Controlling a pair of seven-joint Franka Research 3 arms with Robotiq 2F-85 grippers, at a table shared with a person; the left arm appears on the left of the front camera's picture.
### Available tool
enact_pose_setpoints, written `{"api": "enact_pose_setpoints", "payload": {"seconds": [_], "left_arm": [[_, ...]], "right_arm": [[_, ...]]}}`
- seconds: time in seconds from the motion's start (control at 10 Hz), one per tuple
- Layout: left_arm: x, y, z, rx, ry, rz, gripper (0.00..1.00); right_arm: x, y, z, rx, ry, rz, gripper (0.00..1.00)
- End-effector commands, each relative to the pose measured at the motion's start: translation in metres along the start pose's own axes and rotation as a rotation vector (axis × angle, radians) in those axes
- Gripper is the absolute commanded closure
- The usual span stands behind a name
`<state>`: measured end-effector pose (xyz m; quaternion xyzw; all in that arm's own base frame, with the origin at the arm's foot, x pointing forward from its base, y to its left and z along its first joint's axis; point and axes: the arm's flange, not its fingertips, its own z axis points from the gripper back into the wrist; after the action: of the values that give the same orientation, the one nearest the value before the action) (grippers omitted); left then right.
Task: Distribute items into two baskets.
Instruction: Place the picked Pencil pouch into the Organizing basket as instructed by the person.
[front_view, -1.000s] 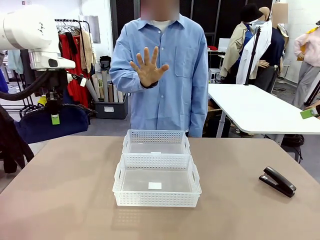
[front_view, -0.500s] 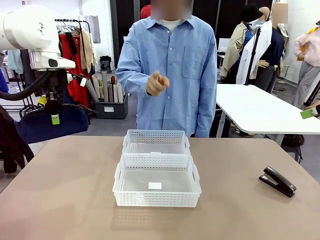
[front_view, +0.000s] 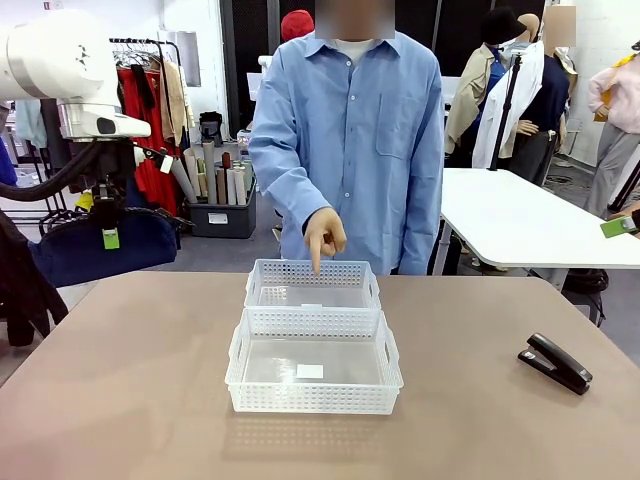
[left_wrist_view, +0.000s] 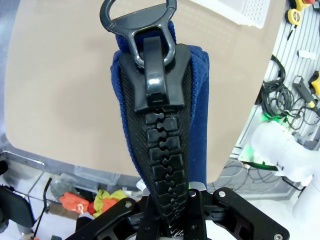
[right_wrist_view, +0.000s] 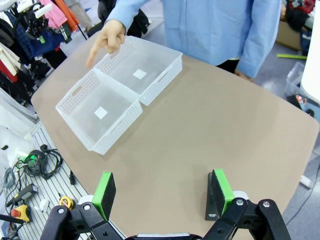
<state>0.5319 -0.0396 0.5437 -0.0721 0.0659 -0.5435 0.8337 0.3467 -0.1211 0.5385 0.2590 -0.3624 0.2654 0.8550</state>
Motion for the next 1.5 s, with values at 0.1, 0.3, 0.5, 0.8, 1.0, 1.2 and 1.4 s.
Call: {"api": "enact_pose_setpoints", "payload": {"seconds": [0.1,0.3,0.5,0.8,1.0,1.2,1.4], "left_arm": [[-0.002,-0.002,0.003,0.006,-0.003,0.012,1.00],[-0.002,-0.002,0.003,0.006,-0.003,0.012,1.00],[-0.002,-0.002,0.003,0.006,-0.003,0.012,1.00],[0.000,0.000,0.000,0.000,0.000,0.000,1.00],[-0.001,-0.021,-0.013,0.008,-0.013,-0.038,1.00],[-0.003,-0.047,-0.032,-0.008,-0.013,-0.071,1.00],[-0.003,-0.073,-0.050,-0.015,-0.024,-0.120,1.00]], "right_arm": [[0.002,-0.002,0.001,0.017,-0.032,0.019,0.00],[0.002,-0.002,0.001,0.017,-0.032,0.019,0.00],[0.002,-0.002,0.001,0.017,-0.032,0.019,0.00],[0.002,-0.002,0.001,0.017,-0.032,0.019,0.00],[0.002,-0.002,0.001,0.017,-0.032,0.019,0.00],[0.002,-0.002,0.001,0.017,-0.032,0.019,0.00],[0.002,-0.002,0.001,0.017,-0.032,0.019,0.00]]}}
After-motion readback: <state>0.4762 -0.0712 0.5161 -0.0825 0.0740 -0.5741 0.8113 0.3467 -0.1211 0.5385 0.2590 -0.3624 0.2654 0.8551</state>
